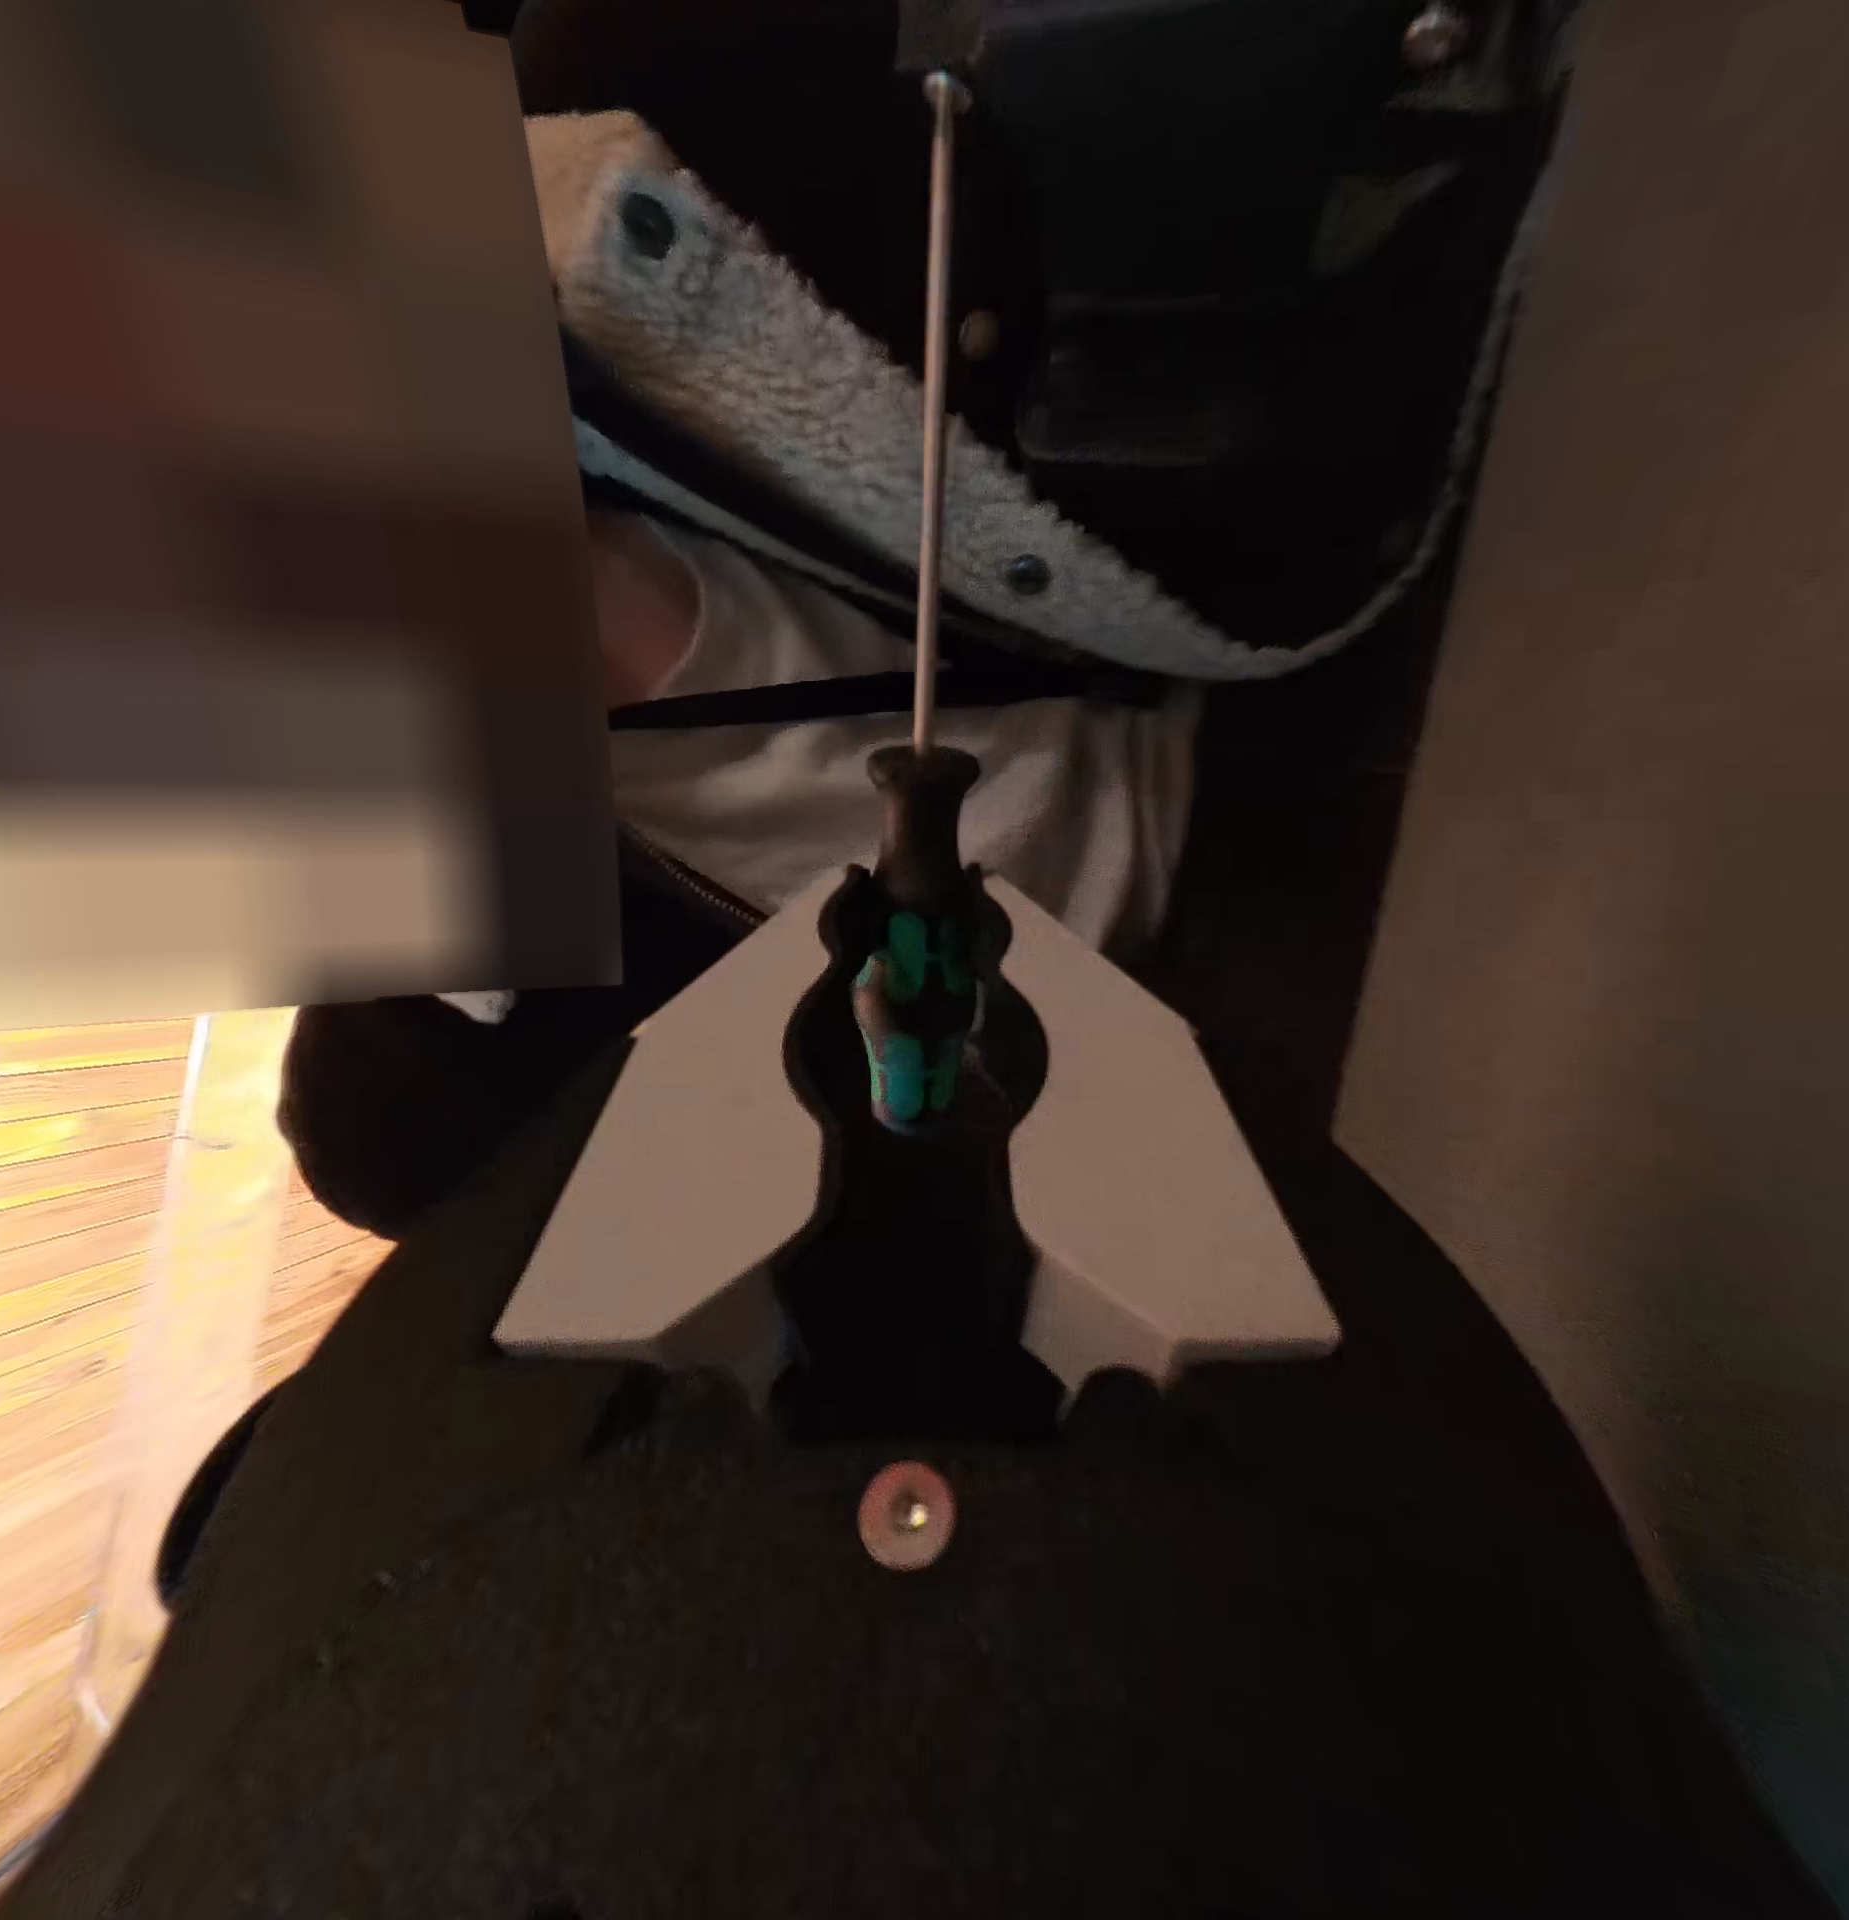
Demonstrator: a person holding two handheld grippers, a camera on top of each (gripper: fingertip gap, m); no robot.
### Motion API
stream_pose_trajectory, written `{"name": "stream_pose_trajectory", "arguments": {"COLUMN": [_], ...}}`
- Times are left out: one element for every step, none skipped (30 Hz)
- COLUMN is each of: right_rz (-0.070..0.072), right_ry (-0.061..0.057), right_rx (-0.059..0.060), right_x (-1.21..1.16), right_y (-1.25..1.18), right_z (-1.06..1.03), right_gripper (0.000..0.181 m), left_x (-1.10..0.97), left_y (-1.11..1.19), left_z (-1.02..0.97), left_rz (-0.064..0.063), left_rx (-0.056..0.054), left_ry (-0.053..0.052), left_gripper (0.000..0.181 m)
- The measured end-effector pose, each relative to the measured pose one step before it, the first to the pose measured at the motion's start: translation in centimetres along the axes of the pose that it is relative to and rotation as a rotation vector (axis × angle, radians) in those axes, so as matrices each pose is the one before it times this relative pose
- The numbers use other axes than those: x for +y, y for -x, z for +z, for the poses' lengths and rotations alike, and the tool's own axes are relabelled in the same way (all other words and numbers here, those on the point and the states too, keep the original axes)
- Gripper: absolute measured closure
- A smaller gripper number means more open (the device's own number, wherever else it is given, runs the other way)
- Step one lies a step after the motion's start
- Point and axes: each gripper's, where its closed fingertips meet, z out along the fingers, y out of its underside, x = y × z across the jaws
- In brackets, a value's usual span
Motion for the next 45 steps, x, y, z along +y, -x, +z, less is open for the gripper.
{"name": "stream_pose_trajectory", "arguments": {"right_rz": [0.0044, -0.0101, -0.0077, -0.0144, -0.0162, -0.0117, -0.0157, -0.0260, -0.0316, -0.0115, -0.0045, -0.0314, -0.0373, -0.0338, -0.0174, -0.0072, -0.0225, -0.0316, -0.0302, -0.0279, -0.0219, -0.0278, -0.0304, -0.0253, -0.0143, -0.0120, -0.0086, -0.0052, 0.0138, 0.0358, 0.0511, 0.0588, 0.0656, 0.0594, 0.0461, 0.0309, 0.0206, 0.0058, -0.0103, -0.0143, -0.0035, -0.0031, -0.0048, -0.0086, -0.0028], "right_ry": [0.0020, -0.0050, -0.0100, -0.0142, -0.0162, -0.0132, -0.0085, 0.0188, 0.0083, -0.0154, -0.0198, -0.0108, -0.0065, -0.0313, -0.0567, -0.0479, -0.0277, -0.0281, -0.0250, -0.0276, -0.0322, -0.0339, -0.0340, -0.0270, -0.0236, -0.0436, -0.0682, -0.0860, -0.0944, -0.0971, -0.0863, -0.0607, -0.0258, -0.0087, -0.0060, -0.0213, -0.0285, -0.0218, -0.0306, -0.0329, -0.0172, -0.0109, -0.0128, -0.0074, -0.0003], "right_rx": [-0.0025, 0.0192, 0.0309, 0.0327, 0.0368, 0.0476, 0.0539, 0.0632, 0.0654, 0.0513, 0.0882, 0.1665, 0.1975, 0.1443, 0.1112, 0.0909, 0.0765, 0.0559, 0.0553, 0.0513, 0.0298, 0.0196, 0.0276, 0.0164, 0.0021, -0.0090, -0.0025, 0.0056, 0.0056, -0.0193, -0.0396, -0.0344, -0.0385, -0.0465, -0.0336, -0.0352, -0.0195, 0.0002, 0.0150, 0.0000, -0.0088, -0.0108, 0.0025, -0.0050, -0.0018], "right_x": [0.106, 0.058, 0.035, -0.013, 0.009, 0.062, 0.156, 0.647, 0.566, 0.166, 0.047, 0.199, 0.192, -0.241, -0.688, -0.664, -0.422, -0.451, -0.420, -0.407, -0.339, -0.306, -0.303, -0.292, -0.441, -0.947, -1.465, -1.914, -2.203, -2.332, -2.105, -1.558, -0.952, -0.560, -0.265, -0.337, -0.407, -0.427, -0.577, -0.614, -0.428, -0.418, -0.446, -0.373, -0.271], "right_y": [0.210, 0.062, -0.061, 0.001, -0.012, -0.183, -0.235, -0.345, -0.411, -0.375, -1.059, -2.308, -2.835, -1.921, -1.305, -0.882, -0.533, -0.176, -0.208, -0.275, -0.128, -0.156, -0.358, -0.193, 0.057, 0.221, 0.132, -0.029, -0.117, 0.131, 0.284, 0.015, 0.048, 0.171, 0.131, 0.398, 0.353, 0.246, 0.073, 0.224, 0.284, 0.293, 0.118, 0.258, 0.230], "right_z": [0.426, 0.232, 0.037, -0.078, -0.154, -0.225, -0.287, -0.284, -0.303, -0.331, -0.372, -0.443, -0.333, -0.059, 0.074, 0.170, 0.247, 0.236, 0.227, 0.193, 0.214, 0.160, 0.143, 0.112, 0.008, -0.105, -0.233, -0.290, -0.209, -0.034, 0.234, 0.571, 0.753, 0.762, 0.737, 0.641, 0.452, 0.112, -0.136, -0.167, -0.141, -0.142, -0.112, 0.011, 0.106], "right_gripper": [0.164, 0.164, 0.164, 0.164, 0.164, 0.164, 0.164, 0.164, 0.164, 0.164, 0.164, 0.164, 0.164, 0.164, 0.164, 0.164, 0.164, 0.164, 0.164, 0.164, 0.164, 0.164, 0.164, 0.160, 0.155, 0.147, 0.139, 0.132, 0.128, 0.128, 0.129, 0.129, 0.129, 0.132, 0.133, 0.135, 0.139, 0.154, 0.160, 0.160, 0.159, 0.153, 0.149, 0.147, 0.148], "left_x": [-0.210, -0.127, -0.057, -0.065, -0.162, -0.224, -0.081, 0.123, 0.182, 0.122, 0.031, -0.057, -0.228, -0.416, -0.580, -0.657, -0.683, -0.649, -0.559, -0.469, -0.272, -0.086, 0.010, 0.049, 0.045, 0.048, -0.036, -0.101, -0.088, -0.171, -0.253, -0.169, -0.123, -0.180, -0.197, -0.017, 0.221, 0.209, -0.078, -0.220, -0.216, -0.111, -0.010, 0.128, 0.224], "left_y": [-0.064, -0.002, 0.058, 0.043, -0.014, -0.061, -0.019, 0.053, 0.078, 0.184, 0.216, 0.264, 0.481, 0.703, 0.857, 0.830, 0.755, 0.751, 0.628, 0.616, 0.671, 0.597, 0.525, 0.454, 0.436, 0.382, 0.396, 0.219, 0.034, 0.106, 0.108, -0.110, -0.162, -0.105, -0.098, -0.211, -0.262, -0.129, -0.236, -0.244, -0.169, 0.009, 0.096, 0.126, 0.180], "left_z": [-0.042, -0.004, 0.035, 0.028, 0.024, 0.031, 0.055, -0.008, -0.061, -0.094, -0.141, -0.188, -0.238, -0.284, -0.300, -0.299, -0.285, -0.258, -0.202, -0.149, -0.150, -0.147, -0.135, -0.143, -0.135, -0.108, -0.103, -0.067, -0.010, 0.004, 0.017, 0.045, 0.069, 0.067, 0.042, 0.085, 0.133, 0.085, 0.024, -0.036, -0.060, -0.060, -0.042, -0.001, 0.031], "left_rz": [-0.0015, -0.0003, 0.0016, -0.0024, -0.0037, -0.0056, 0.0001, 0.0032, -0.0015, -0.0009, -0.0022, -0.0111, -0.0155, -0.0194, -0.0263, -0.0358, -0.0458, -0.0504, -0.0548, -0.0582, -0.0525, -0.0582, -0.0662, -0.0651, -0.0554, -0.0407, -0.0389, -0.0387, -0.0385, -0.0363, -0.0284, -0.0305, -0.0378, -0.0270, -0.0158, -0.0126, -0.0028, 0.0178, 0.0216, 0.0032, -0.0089, -0.0039, -0.0023, -0.0089, -0.0075], "left_rx": [0.0014, -0.0016, -0.0051, -0.0032, 0.0005, 0.0029, -0.0020, -0.0058, -0.0051, -0.0114, -0.0115, -0.0101, -0.0202, -0.0313, -0.0383, -0.0327, -0.0251, -0.0259, -0.0181, -0.0183, -0.0220, -0.0137, -0.0051, -0.0010, -0.0044, -0.0049, -0.0094, 0.0016, 0.0110, 0.0011, -0.0044, 0.0106, 0.0139, 0.0070, 0.0024, 0.0099, 0.0103, -0.0030, 0.0020, 0.0080, 0.0082, -0.0017, -0.0054, -0.0047, -0.0086], "left_ry": [-0.0149, -0.0097, -0.0053, -0.0053, -0.0125, -0.0147, -0.0050, 0.0050, 0.0065, 0.0011, -0.0052, -0.0103, -0.0247, -0.0406, -0.0541, -0.0599, -0.0611, -0.0618, -0.0579, -0.0566, -0.0459, -0.0301, -0.0242, -0.0222, -0.0213, -0.0162, -0.0176, -0.0214, -0.0181, -0.0225, -0.0331, -0.0278, -0.0219, -0.0245, -0.0260, -0.0106, 0.0131, 0.0176, 0.0017, -0.0050, -0.0063, -0.0032, -0.0016, 0.0071, 0.0096], "left_gripper": [0.160, 0.160, 0.159, 0.159, 0.159, 0.159, 0.159, 0.159, 0.159, 0.159, 0.159, 0.159, 0.160, 0.160, 0.160, 0.160, 0.160, 0.160, 0.160, 0.160, 0.160, 0.159, 0.159, 0.160, 0.159, 0.159, 0.159, 0.160, 0.159, 0.160, 0.160, 0.159, 0.159, 0.159, 0.159, 0.160, 0.159, 0.159, 0.159, 0.159, 0.159, 0.159, 0.159, 0.160, 0.160]}}
